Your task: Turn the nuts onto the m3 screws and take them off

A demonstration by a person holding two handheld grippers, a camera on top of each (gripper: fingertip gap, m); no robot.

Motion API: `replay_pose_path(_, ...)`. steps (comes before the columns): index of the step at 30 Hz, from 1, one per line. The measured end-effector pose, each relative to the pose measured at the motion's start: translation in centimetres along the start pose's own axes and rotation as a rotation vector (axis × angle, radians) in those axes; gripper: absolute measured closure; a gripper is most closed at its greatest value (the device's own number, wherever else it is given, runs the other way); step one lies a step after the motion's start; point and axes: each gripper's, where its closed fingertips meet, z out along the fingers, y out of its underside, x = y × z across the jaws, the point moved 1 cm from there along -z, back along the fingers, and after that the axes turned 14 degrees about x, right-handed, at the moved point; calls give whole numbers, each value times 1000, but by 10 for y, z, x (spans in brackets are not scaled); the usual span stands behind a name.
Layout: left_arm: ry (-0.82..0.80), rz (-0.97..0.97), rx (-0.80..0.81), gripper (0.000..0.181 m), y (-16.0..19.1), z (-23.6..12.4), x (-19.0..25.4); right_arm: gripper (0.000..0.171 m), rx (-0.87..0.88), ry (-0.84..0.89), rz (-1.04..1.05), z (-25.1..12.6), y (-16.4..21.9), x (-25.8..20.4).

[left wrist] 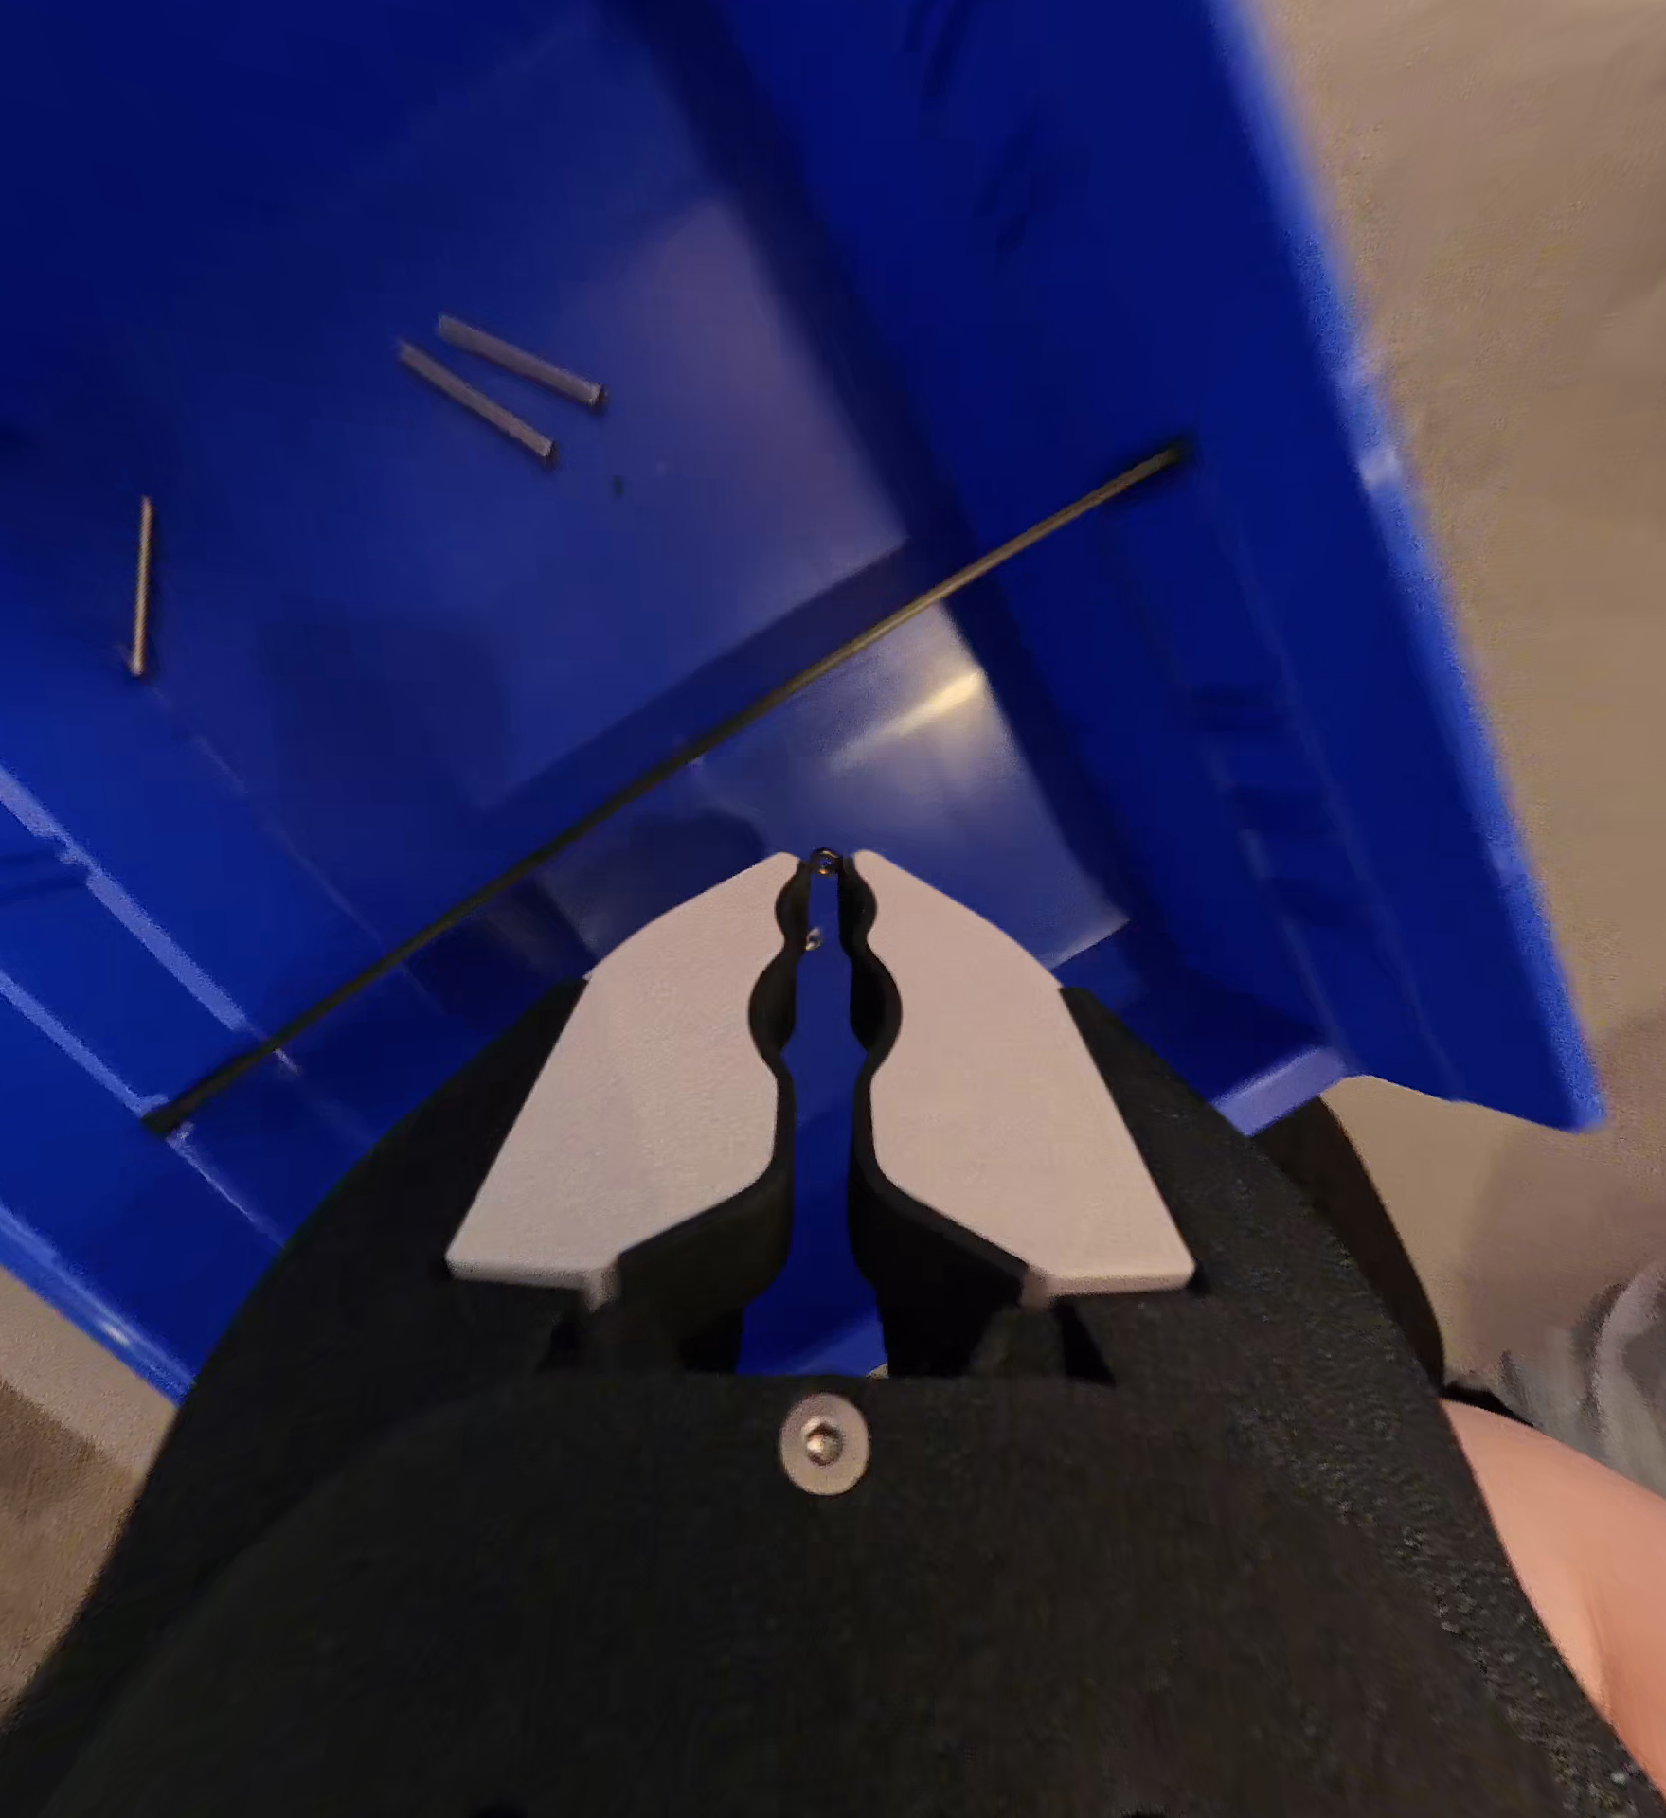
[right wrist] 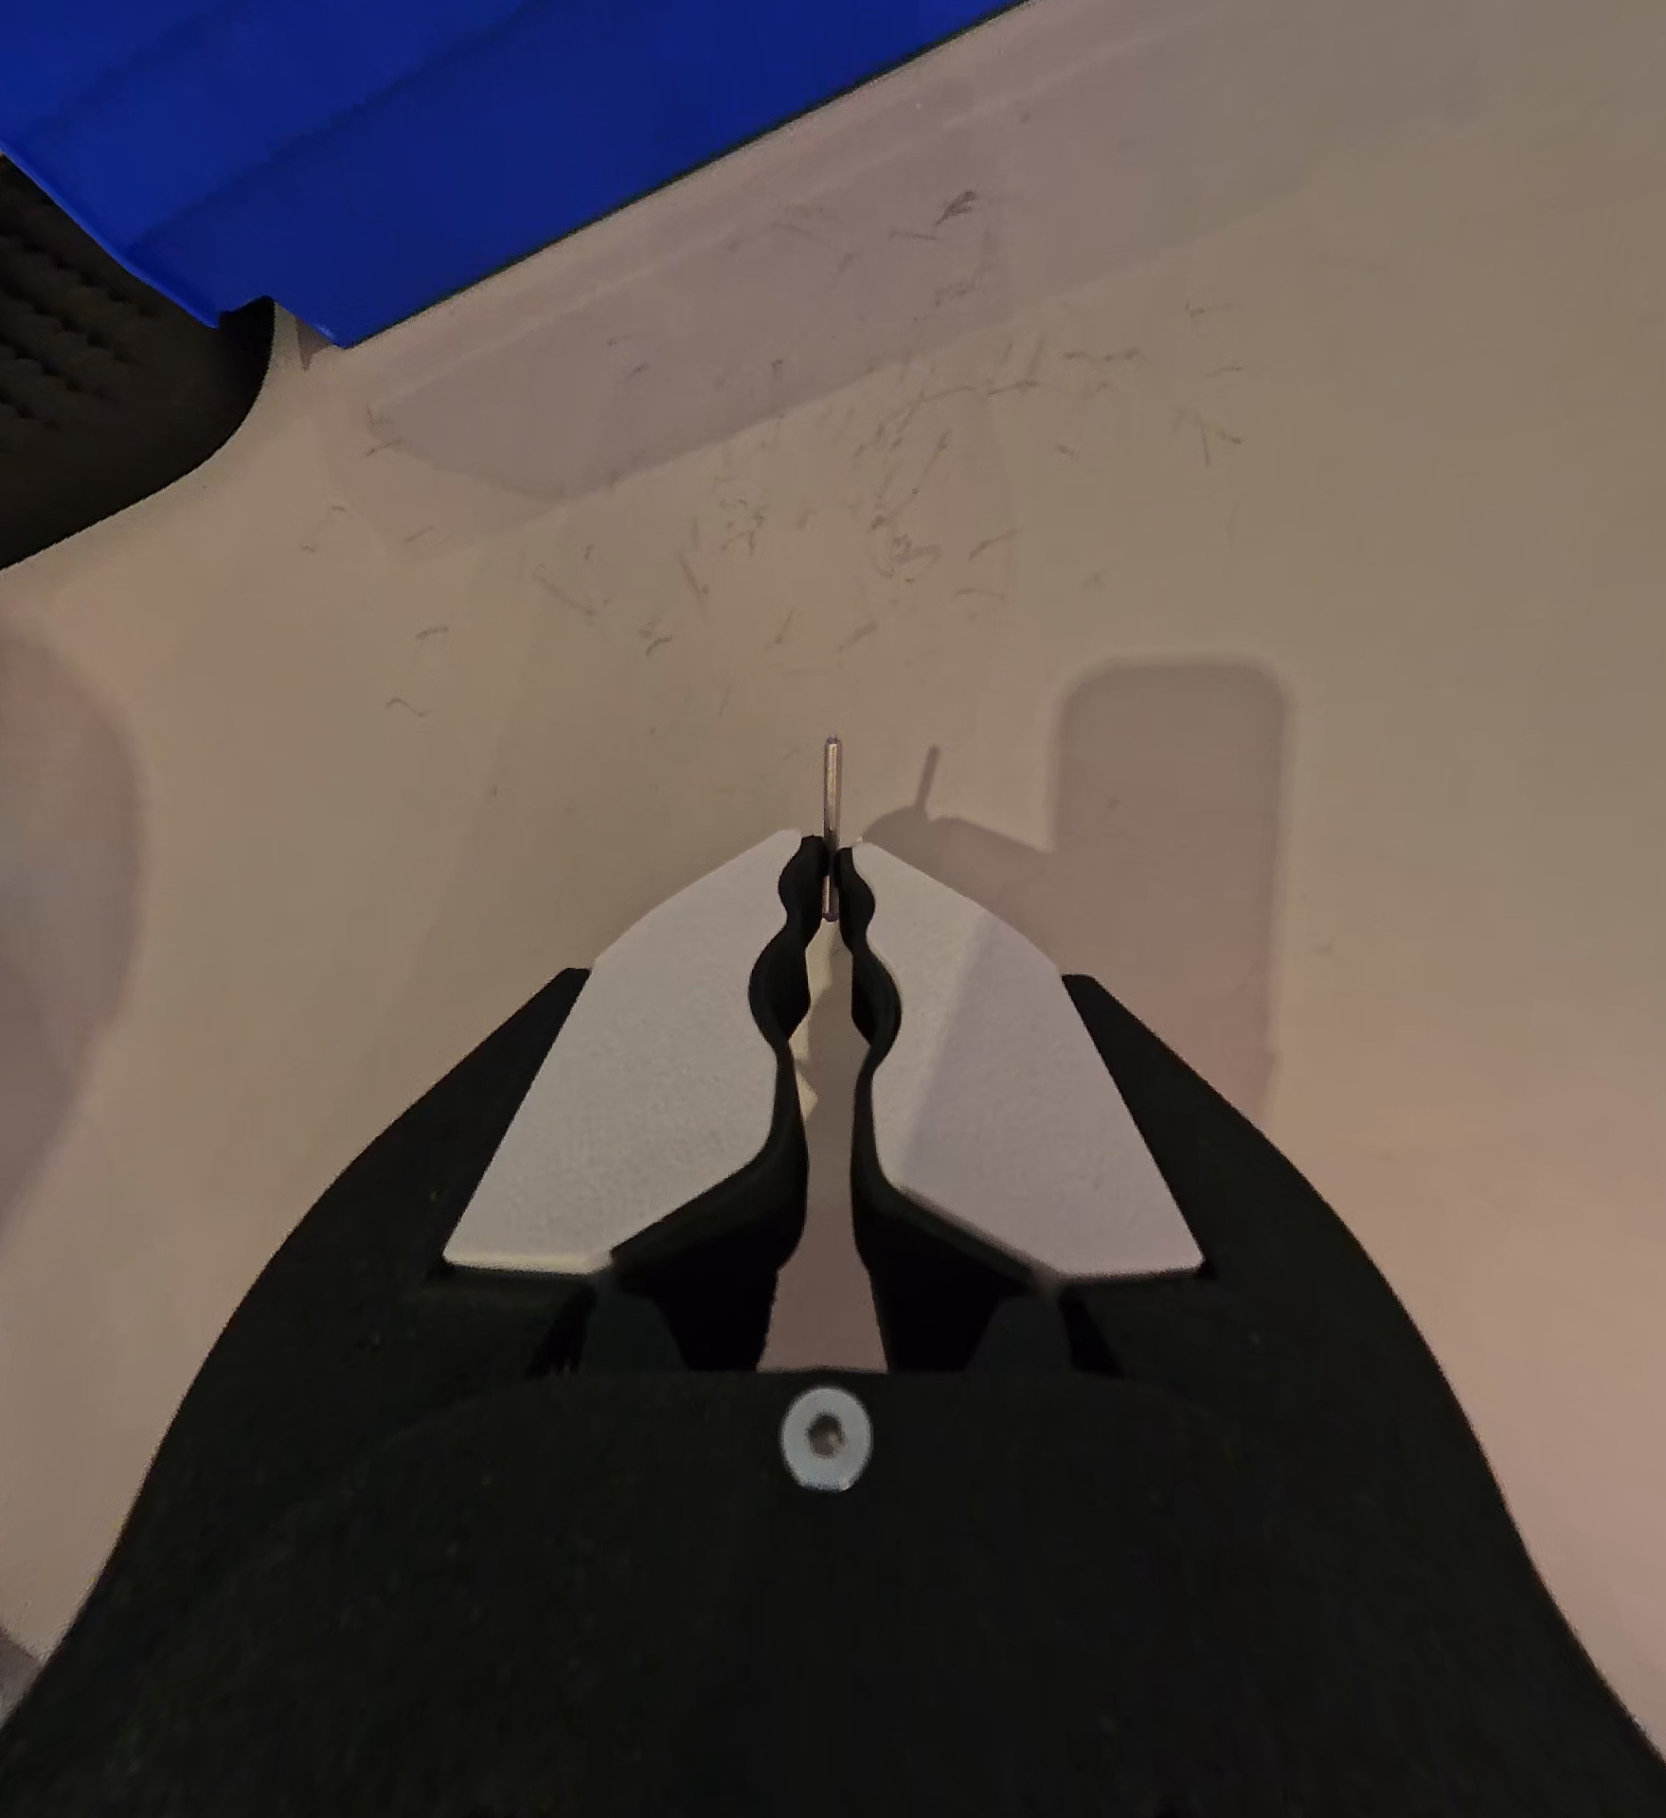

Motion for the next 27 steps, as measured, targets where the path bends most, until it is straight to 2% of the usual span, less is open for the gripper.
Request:
replay_pose_path(6, 138, 103, 268, 176, -47, -32, 41, 169, 23, 12, -29, -3, -6, -1)
replay_pose_path(10, 297, 201, 468, 176, -80, -58, 87, 169, 66, 22, -83, -7, -16, -4)
replay_pose_path(13, 416, 290, 556, 176, -98, -68, 123, 169, 88, 14, -137, -11, -24, -13)
replay_pose_path(16, 449, 314, 570, 176, -112, -58, 148, 169, -4, -31, -146, -10, -12, -23)
replay_pose_path(23, 528, 207, 536, 176, -138, -7, 194, 169, -355, 22, -133, -2, 45, -12)
replay_pose_path(27, 505, 219, 479, 176, -134, 10, 195, 168, -403, 15, -159, 5, 53, -15)
